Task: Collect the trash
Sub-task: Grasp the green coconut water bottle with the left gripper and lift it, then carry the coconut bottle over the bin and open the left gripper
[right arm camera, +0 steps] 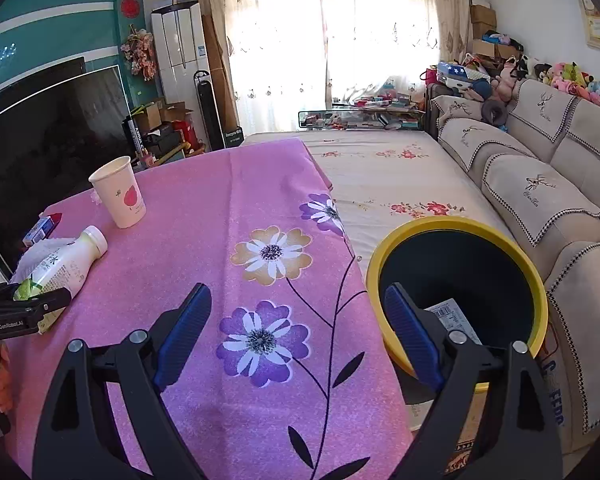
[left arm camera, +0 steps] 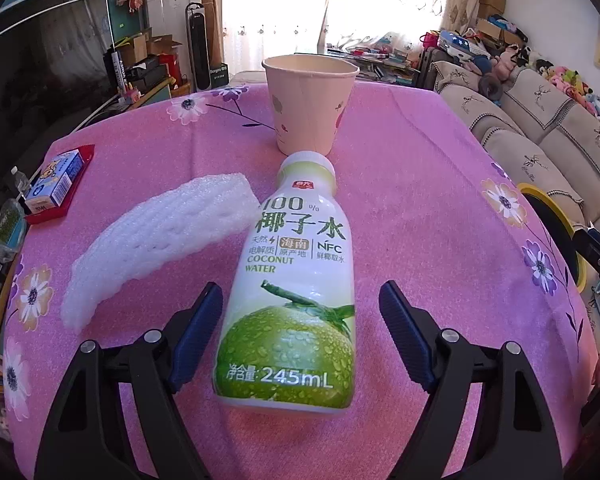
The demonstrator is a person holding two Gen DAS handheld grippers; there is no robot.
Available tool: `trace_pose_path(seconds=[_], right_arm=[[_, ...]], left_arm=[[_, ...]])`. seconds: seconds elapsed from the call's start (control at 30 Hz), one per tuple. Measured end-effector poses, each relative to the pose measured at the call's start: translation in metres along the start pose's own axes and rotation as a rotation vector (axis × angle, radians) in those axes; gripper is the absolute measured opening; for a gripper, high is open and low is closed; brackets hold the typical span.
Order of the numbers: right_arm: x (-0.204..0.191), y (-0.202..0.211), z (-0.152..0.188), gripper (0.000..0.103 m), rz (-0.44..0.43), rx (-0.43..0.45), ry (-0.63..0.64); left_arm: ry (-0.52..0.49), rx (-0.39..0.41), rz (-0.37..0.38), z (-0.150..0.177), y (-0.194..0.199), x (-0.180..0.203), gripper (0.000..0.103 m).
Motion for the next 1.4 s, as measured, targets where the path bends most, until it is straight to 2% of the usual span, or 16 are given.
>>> trace_pose_path(seconds=[0.13,0.4,0.6,0.73,0.8,0.97,1.17,1.4], right_arm=[[0.000,-0.002,0.000,0.085,0.020,-0.008,0.011],[0.002,-0.005,0.002,0.087,0.038,-0.022,0.012],[0.005,-0.009,0.003,0.087,0.038,-0.042,-0.003],[0.011,0.002,0.001,0.087,0.051,0.013,-0.028],[0.014,0.010,0.002,0.087,0.049,0.037,-0.037],[0.026,0.022,0.011,0.087,0.060,0.028,-0.046],[0.066,0.045,0.007,0.087,0.101,0.069,-0.114],[0.110,0.065,0.007,0.087,0.166,0.107,-0.179]], left_arm=[[0.005,0.000,0.006,-0.001,-0.008,0.002,0.076],[0.007,0.014,0.006,-0.002,-0.016,0.001,0.051],[0.023,0.029,0.020,-0.002,-0.014,-0.004,0.051],[0.005,0.047,0.035,-0.002,-0.006,0.003,0.051],[-0.001,0.057,0.052,-0.002,0.001,0.011,0.051],[-0.047,0.110,0.074,-0.007,0.025,0.038,0.051],[-0.115,0.155,0.121,-0.022,0.051,0.084,0.051],[-0.206,0.155,0.196,-0.038,0.050,0.154,0.051]])
Point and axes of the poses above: each gripper's, at about its wrist camera, not at the fingertips, and y roughly against the way its jaws point, x to its right, z to its underside, the point moved 6 cm from there along -y, roughly the way its jaws point, and after that the axes turned 1 degree about -x, right-handed, at the moved point
